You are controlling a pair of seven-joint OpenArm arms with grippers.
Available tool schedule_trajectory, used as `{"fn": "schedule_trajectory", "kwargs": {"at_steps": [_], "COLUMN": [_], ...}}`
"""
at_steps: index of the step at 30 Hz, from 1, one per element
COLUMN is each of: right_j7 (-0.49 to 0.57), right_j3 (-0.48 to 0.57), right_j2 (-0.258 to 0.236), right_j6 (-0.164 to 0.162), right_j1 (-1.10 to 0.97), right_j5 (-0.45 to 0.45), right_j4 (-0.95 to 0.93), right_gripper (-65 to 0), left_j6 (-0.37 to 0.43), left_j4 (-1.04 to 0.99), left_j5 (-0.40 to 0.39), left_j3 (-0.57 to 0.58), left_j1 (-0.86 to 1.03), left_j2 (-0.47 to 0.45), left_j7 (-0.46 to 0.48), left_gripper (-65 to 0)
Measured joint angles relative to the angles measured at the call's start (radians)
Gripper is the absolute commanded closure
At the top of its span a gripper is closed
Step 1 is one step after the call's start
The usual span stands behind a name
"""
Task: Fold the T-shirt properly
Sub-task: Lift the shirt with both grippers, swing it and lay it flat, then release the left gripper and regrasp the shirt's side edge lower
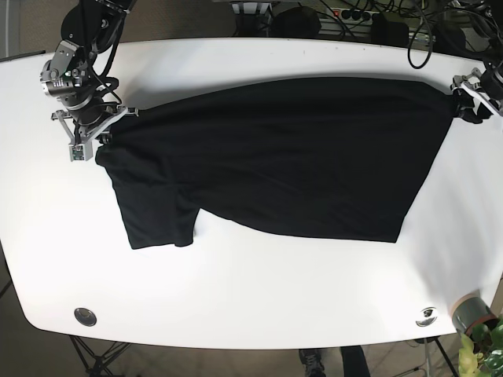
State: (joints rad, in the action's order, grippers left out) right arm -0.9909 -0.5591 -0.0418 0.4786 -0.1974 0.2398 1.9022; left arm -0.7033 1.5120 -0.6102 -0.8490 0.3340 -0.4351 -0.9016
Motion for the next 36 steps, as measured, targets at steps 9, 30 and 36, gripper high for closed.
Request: {"fn": "schedule_trajectory", "kwargs": {"at_steps": [9, 30, 36], "right_j7": [0.002, 0.000, 0.000], "right_j3": [0.000, -0.002, -0.003], "right_j2": [0.001, 0.031, 0.031], "right_j6": [0.000, -0.003, -0.003], "right_j1": [0.021, 0.039, 0.039], "right_j5": [0.000, 0.000, -0.001], "right_j4": [0.000, -0.002, -0.002], "right_gripper": [-1.9, -2.1, -2.1], "left_j6": [0.006, 0.003, 0.008], "left_j4": [-0.002, -0.476, -0.657], "left_j5": [0.012, 0.292, 0.304], "left_j3": [0.021, 0.350, 0.471], "left_j1": [-0.113, -0.713, -0.793], "left_j2": [-0.010, -0.003, -0.008], "left_j7": [-0.027, 0.091, 0.182], "left_gripper": [-40.8, -40.8, -40.8]}}
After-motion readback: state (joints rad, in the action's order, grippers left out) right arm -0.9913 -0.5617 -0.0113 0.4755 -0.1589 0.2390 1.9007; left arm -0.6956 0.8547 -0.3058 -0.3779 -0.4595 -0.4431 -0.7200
